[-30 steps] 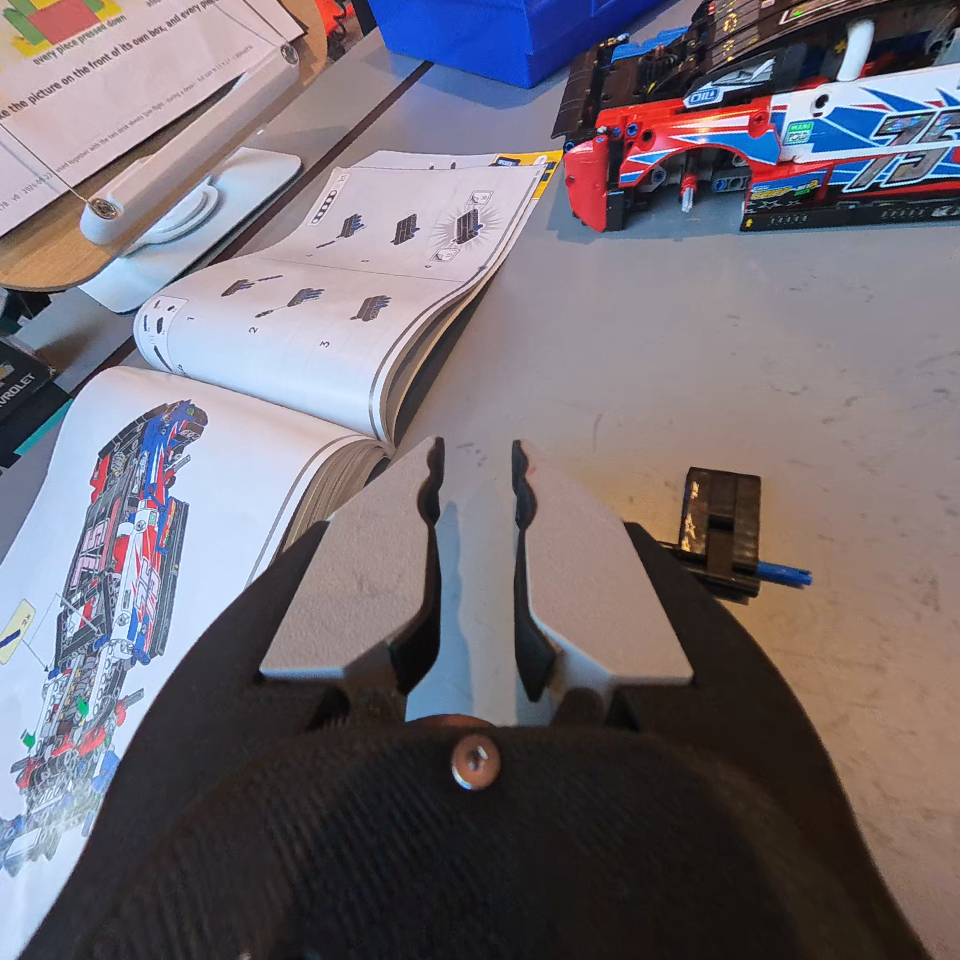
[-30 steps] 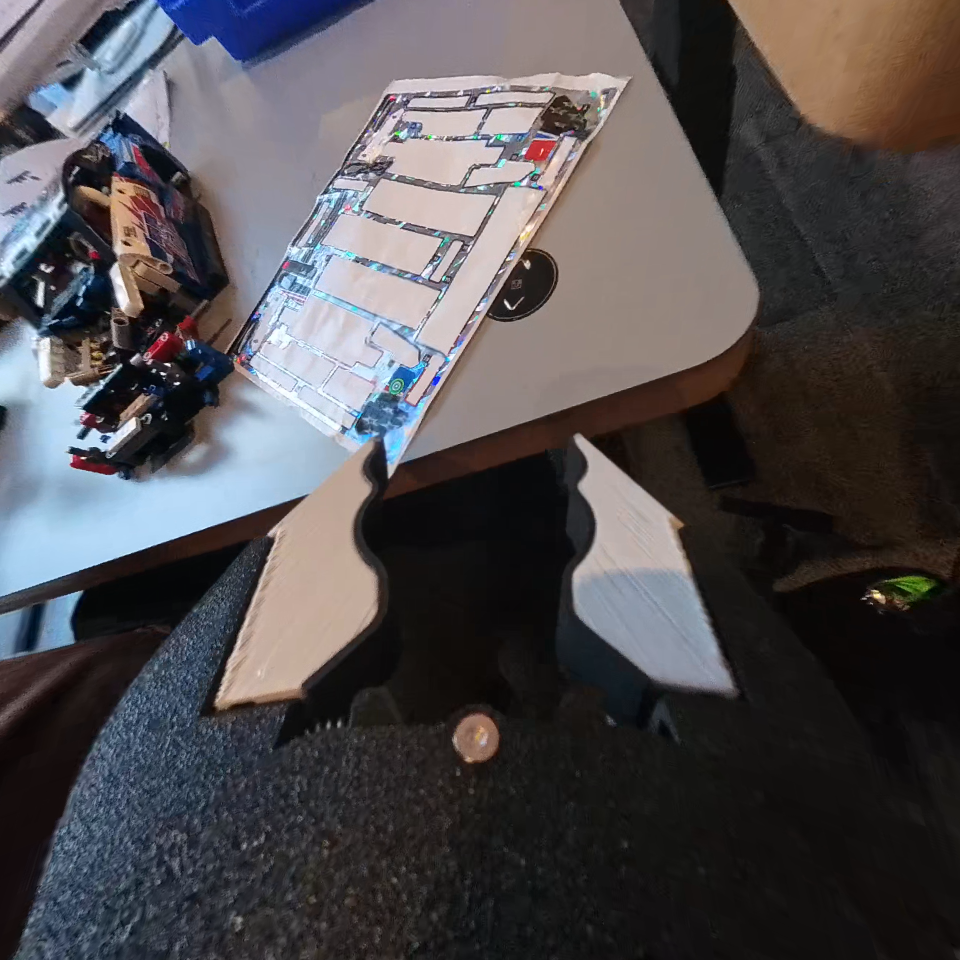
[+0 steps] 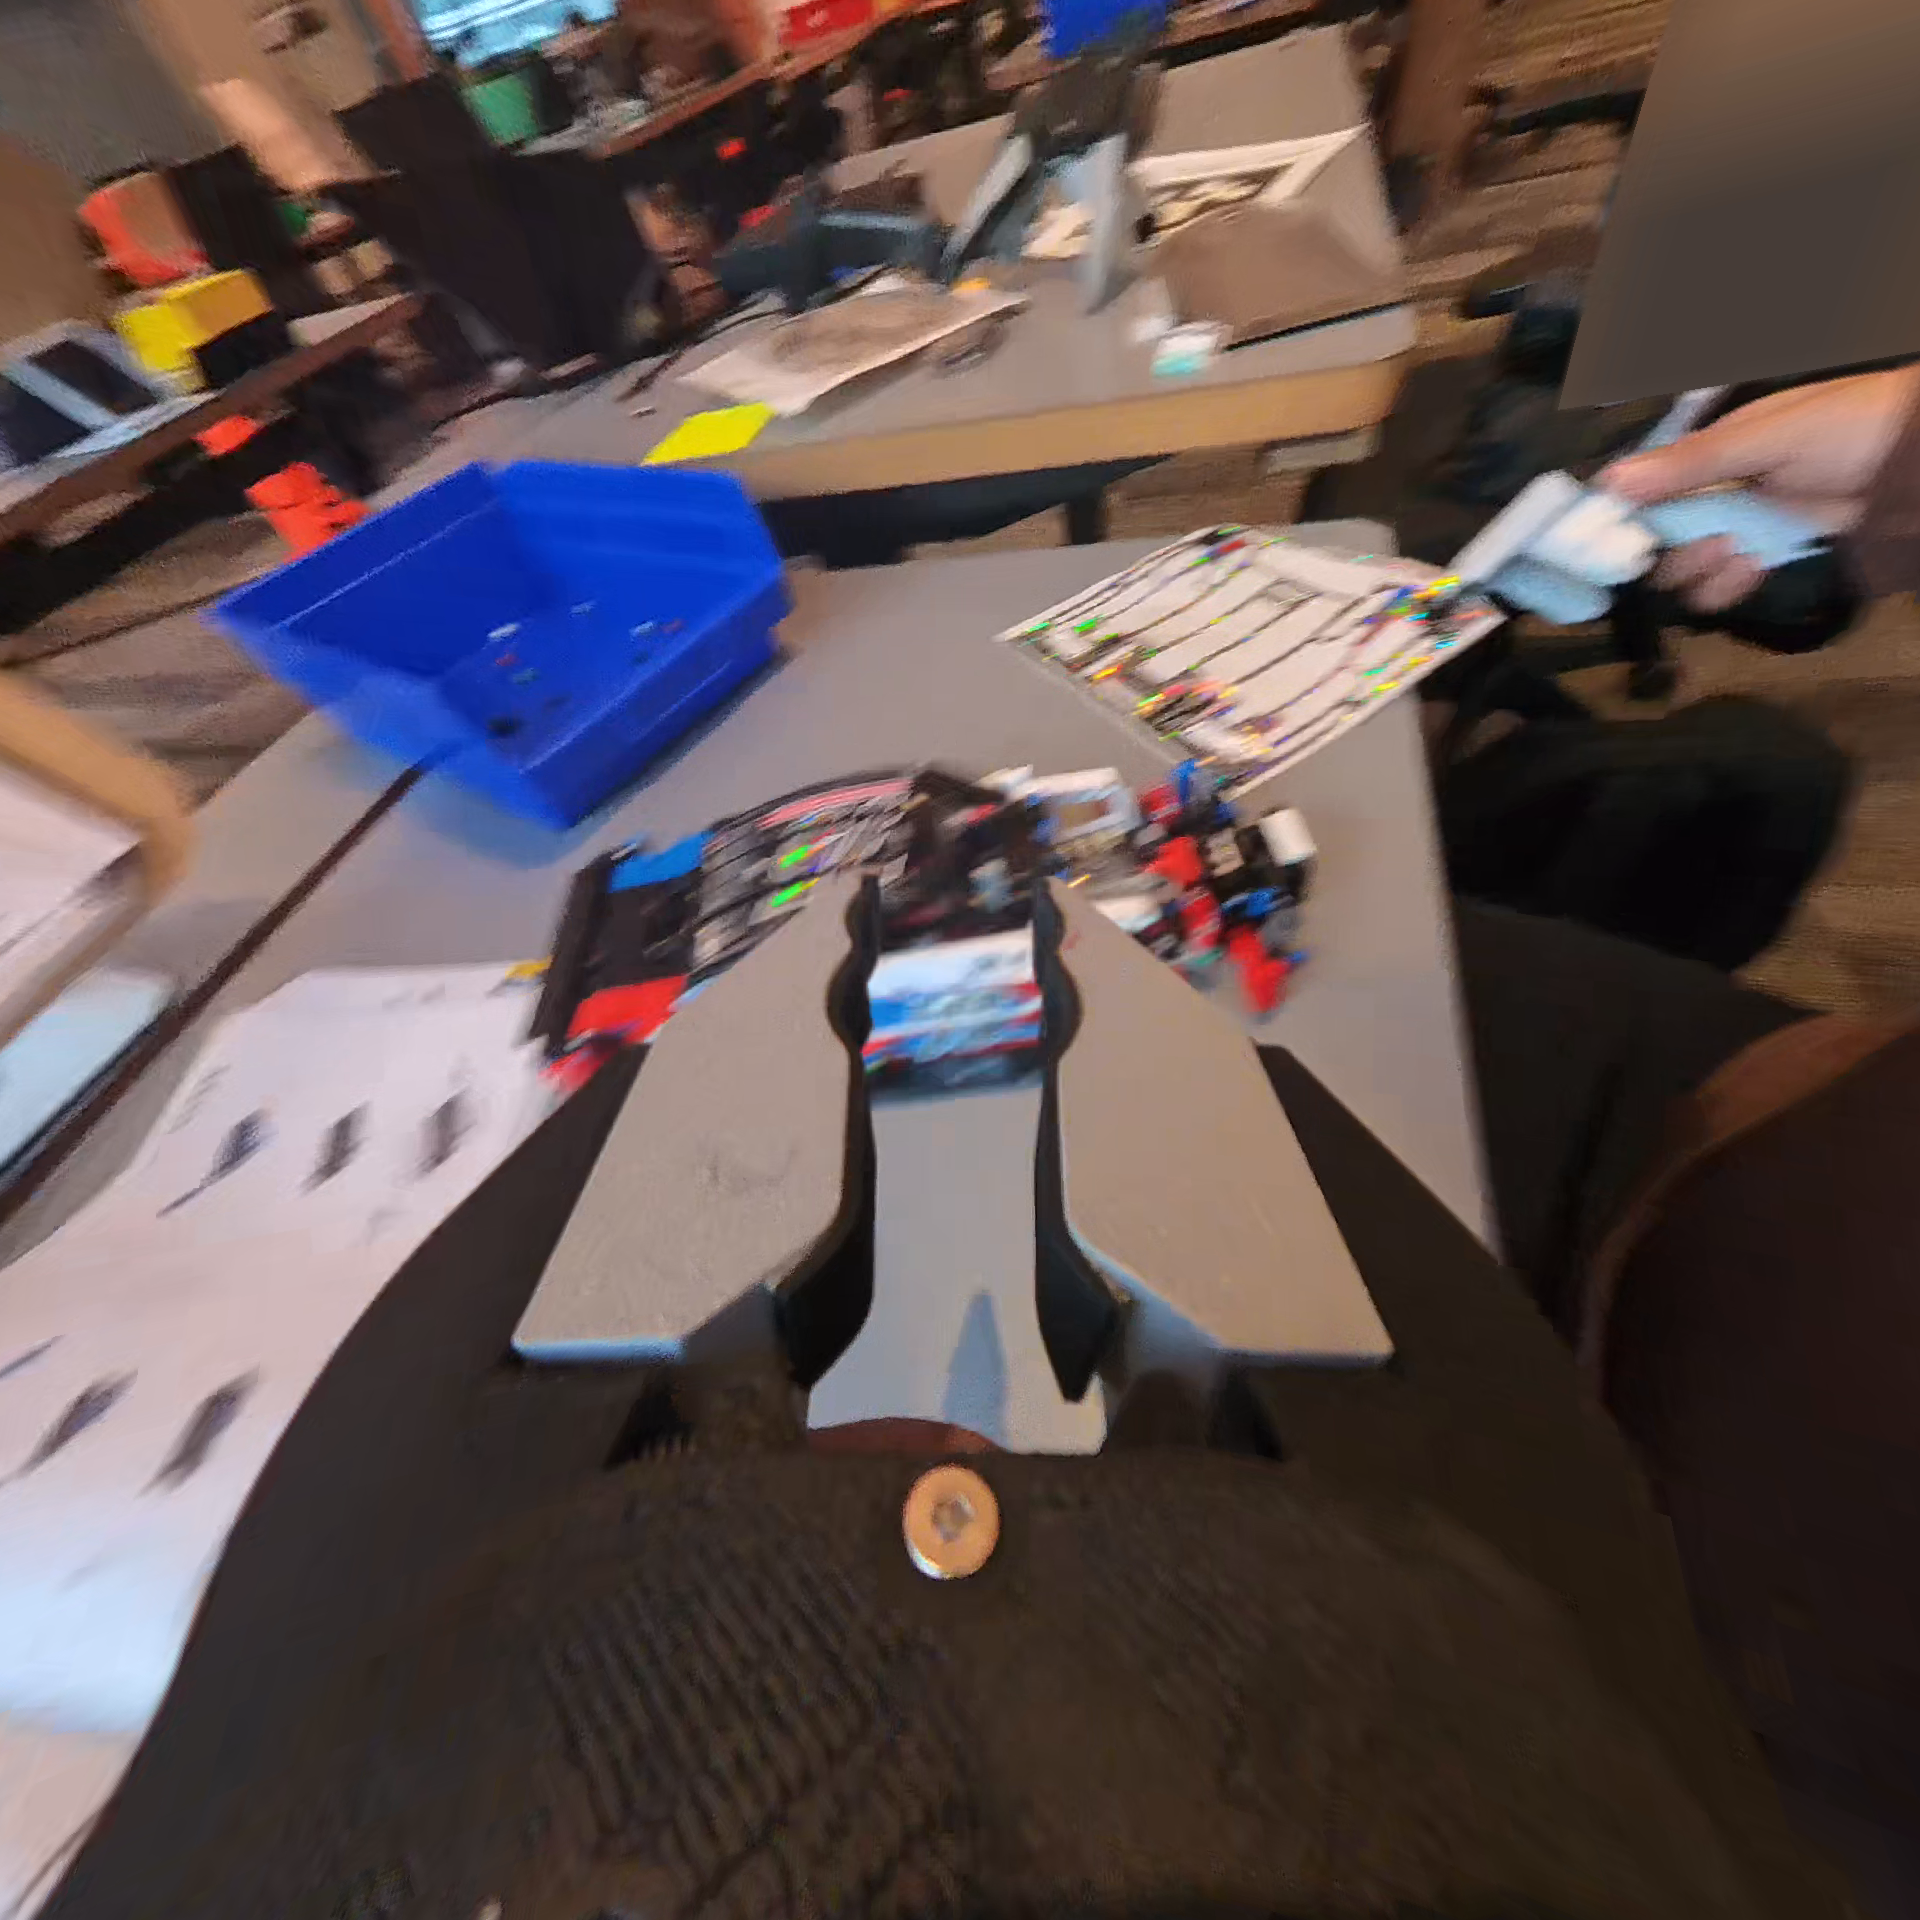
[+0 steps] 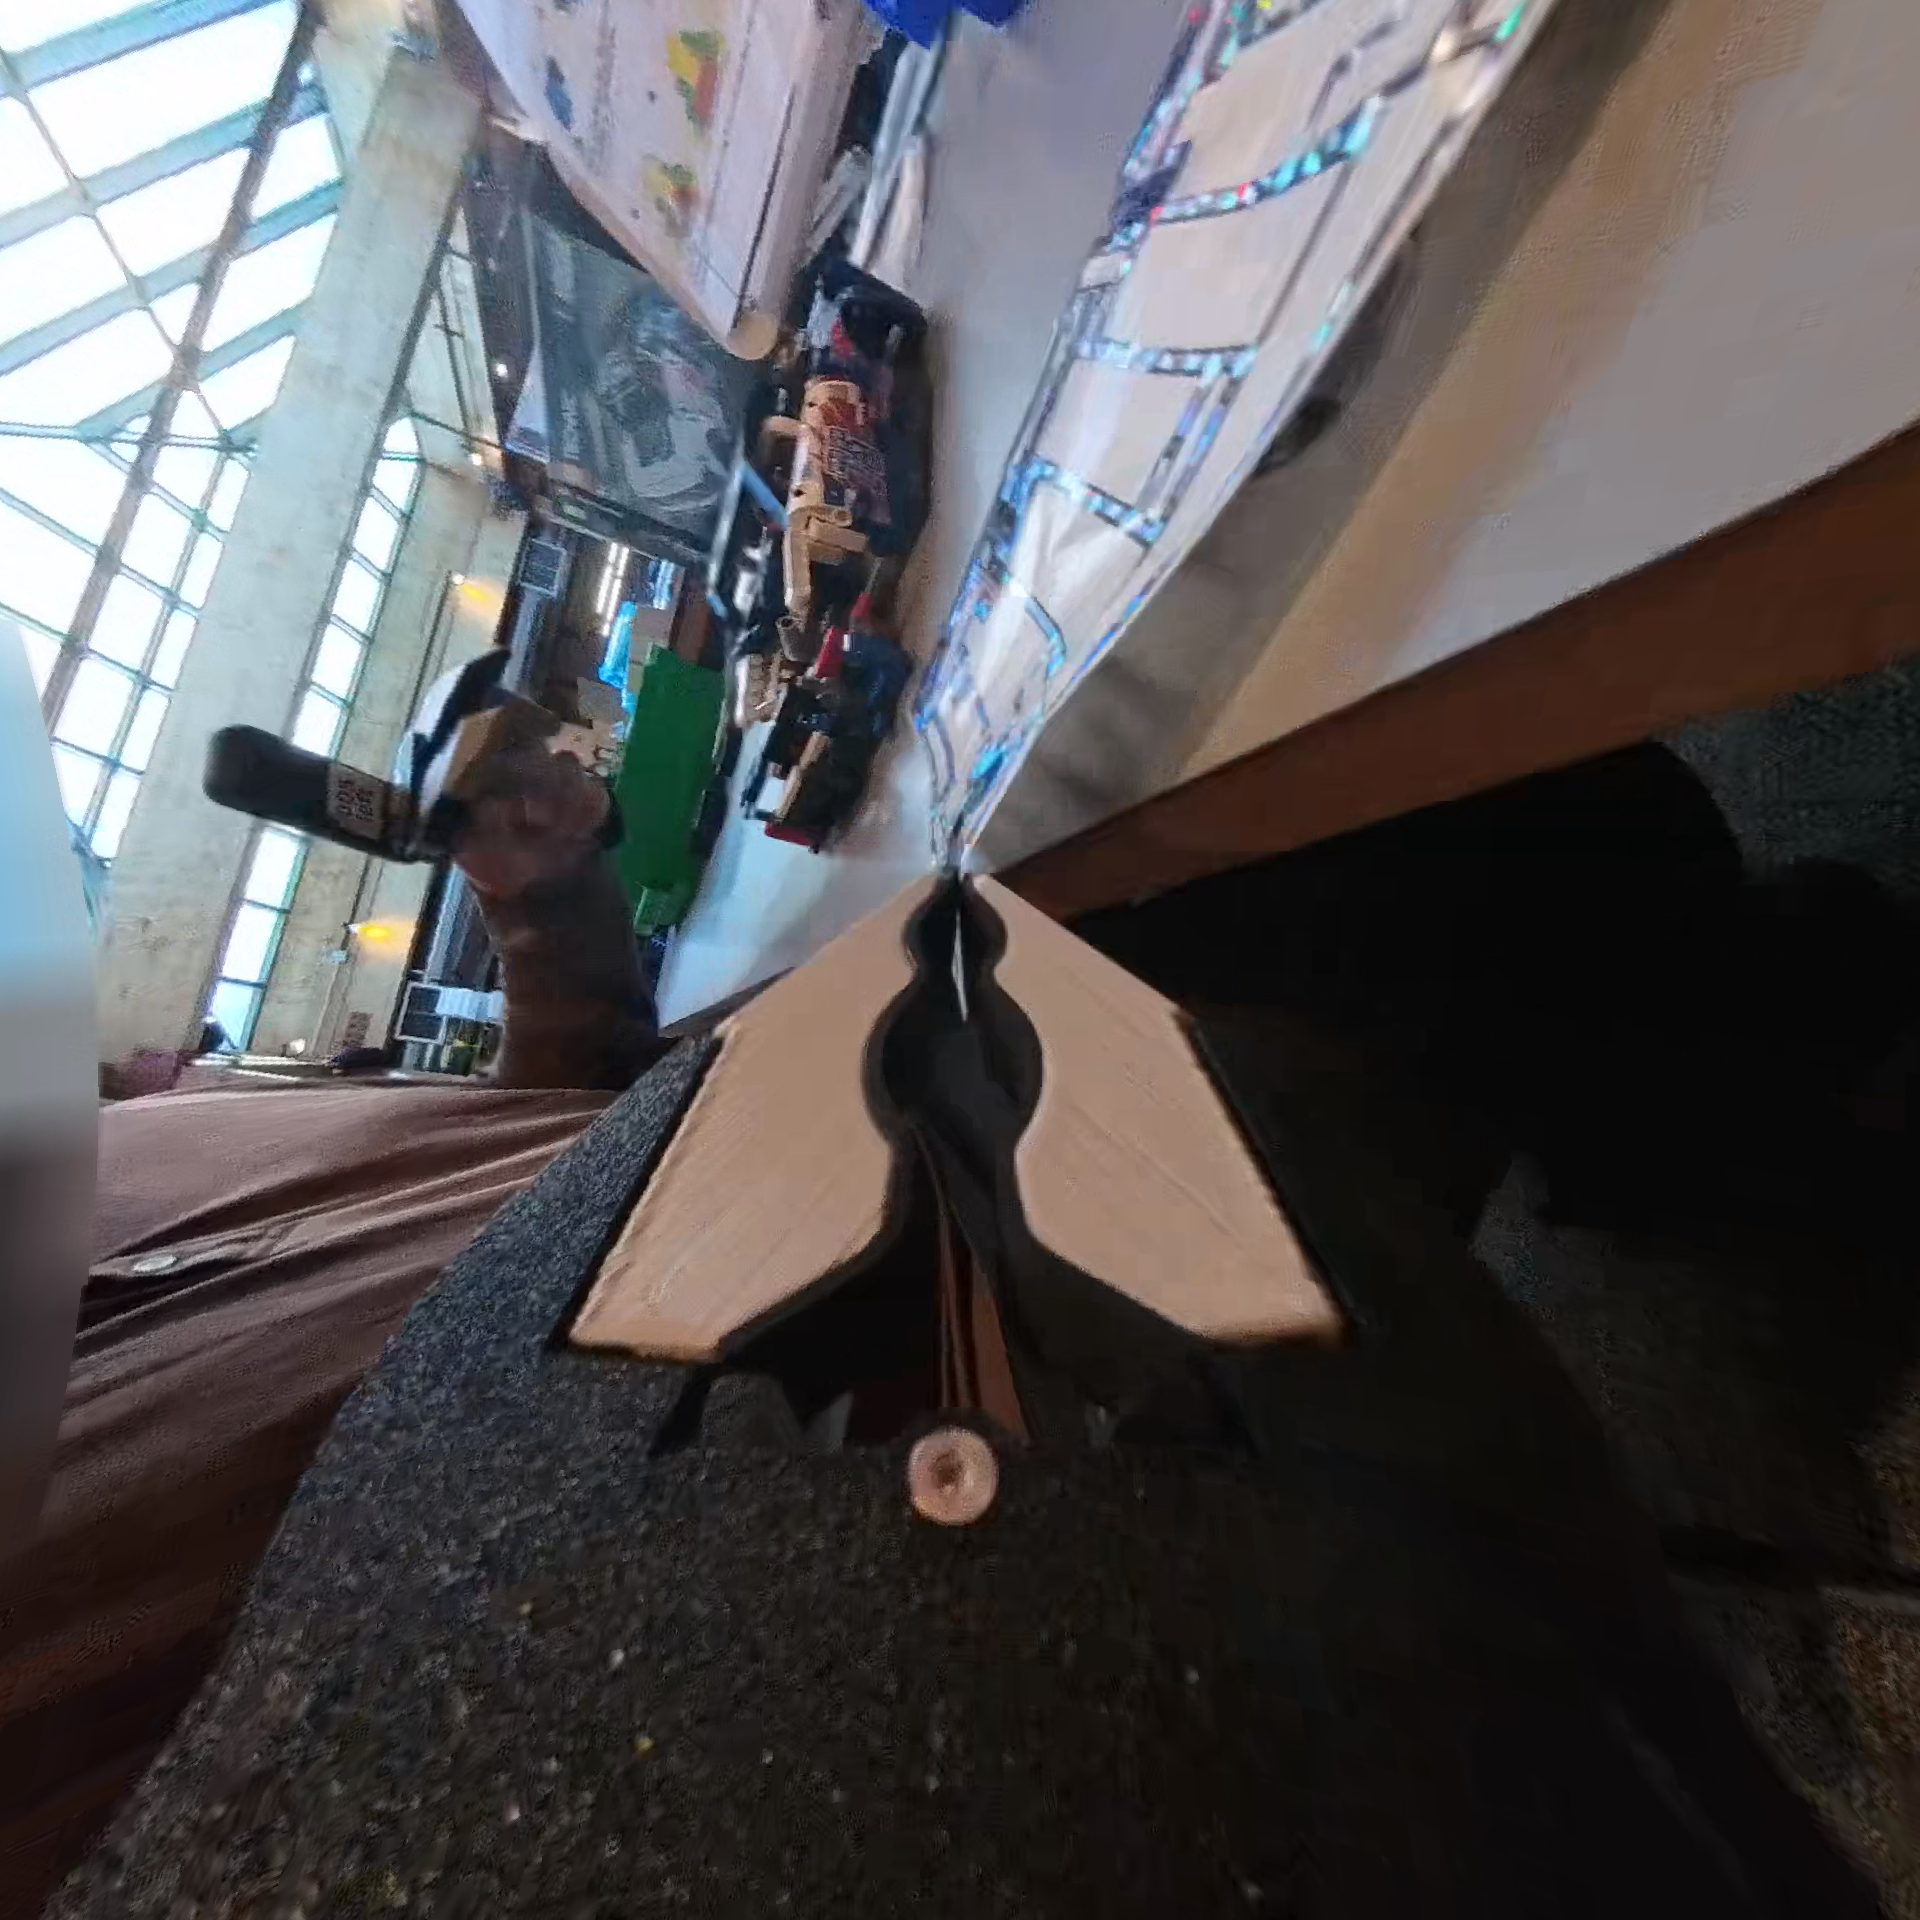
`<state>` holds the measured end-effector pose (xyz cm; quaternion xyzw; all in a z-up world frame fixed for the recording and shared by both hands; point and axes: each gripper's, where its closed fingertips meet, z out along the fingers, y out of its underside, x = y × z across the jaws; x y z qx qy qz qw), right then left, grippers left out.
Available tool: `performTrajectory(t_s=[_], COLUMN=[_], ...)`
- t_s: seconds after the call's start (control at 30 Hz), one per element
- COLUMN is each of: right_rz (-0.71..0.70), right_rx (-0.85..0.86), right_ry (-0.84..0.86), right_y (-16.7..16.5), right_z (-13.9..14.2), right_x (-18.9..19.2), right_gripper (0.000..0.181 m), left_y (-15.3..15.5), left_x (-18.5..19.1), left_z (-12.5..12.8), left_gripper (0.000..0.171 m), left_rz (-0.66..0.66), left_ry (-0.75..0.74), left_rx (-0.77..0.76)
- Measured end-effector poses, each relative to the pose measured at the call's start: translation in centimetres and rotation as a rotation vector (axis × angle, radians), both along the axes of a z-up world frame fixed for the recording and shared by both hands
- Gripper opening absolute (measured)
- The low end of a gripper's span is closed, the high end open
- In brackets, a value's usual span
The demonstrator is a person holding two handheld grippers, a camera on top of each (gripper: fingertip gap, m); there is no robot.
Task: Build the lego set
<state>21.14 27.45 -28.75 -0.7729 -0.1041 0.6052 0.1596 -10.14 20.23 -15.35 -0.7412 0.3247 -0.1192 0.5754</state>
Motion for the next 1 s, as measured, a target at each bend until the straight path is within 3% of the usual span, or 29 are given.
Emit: performTrajectory(t_s=[0.1, 0.2, 0.3, 0.4, 0.5, 0.53, 0.73, 0.77, 0.83, 0.9, 0.97, 1.0], right_rz=[0.031, 0.076, 0.163, 0.248, 0.327, 0.362, 0.518, 0.536, 0.587, 0.63, 0.646, 0.648], right_rx=[0.128, 0.288, 0.462, 0.58, 0.675, 0.699, 0.845, 0.859, 0.864, 0.867, 0.872, 0.87], right_ry=[0.119, 0.255, 0.391, 0.469, 0.537, 0.567, 0.642, 0.626, 0.585, 0.532, 0.501, 0.487], right_y=[-0.5, -1.8, -4.3, -6.6, -8.8, -9.7, -13.8, -14.1, -14.8, -15.3, -15.5, -15.4], right_z=[4.1, 8.7, 12.7, 14.7, 16.1, 16.6, 18.2, 18.1, 17.4, 16.5, 16.2, 16.0], right_x=[0.1, 0.3, 0.5, 0.6, 0.7, 0.8, 1.2, 1.0, 0.6, 0.2, 0.0, -0.1], right_gripper=[0.0, 0.0, 0.0, 0.0, 0.0, 0.0, 0.0, 0.0, 0.0, 0.0, 0.0, 0.0], left_y=[-1.1, -2.9, -3.8, -5.6, -7.3, -7.8, -7.5, -7.8, -7.8, -7.0, -6.3, -6.1], left_x=[8.9, 16.4, 20.7, 23.5, 24.9, 25.1, 24.8, 24.7, 24.2, 23.4, 22.8, 22.7], left_z=[-0.6, -3.0, -4.9, -5.1, -5.1, -4.2, -0.5, 0.3, 1.9, 3.1, 3.1, 2.6], left_gripper=[0.027, 0.028, 0.039, 0.053, 0.072, 0.067, 0.073, 0.069, 0.041, 0.035, 0.029, 0.011], left_rz=[-0.18, -0.363, -0.469, -0.641, -0.795, -0.868, -1.009, -1.052, -1.115, -1.132, -1.116, -1.083], left_ry=[-0.108, -0.12, -0.135, -0.342, -0.532, -0.627, -0.967, -1.014, -1.108, -1.206, -1.23, -1.2], left_rx=[-0.094, -0.206, -0.295, -0.508, -0.797, -0.859, -1.009, -1.032, -1.044, -1.036, -1.034, -0.998])
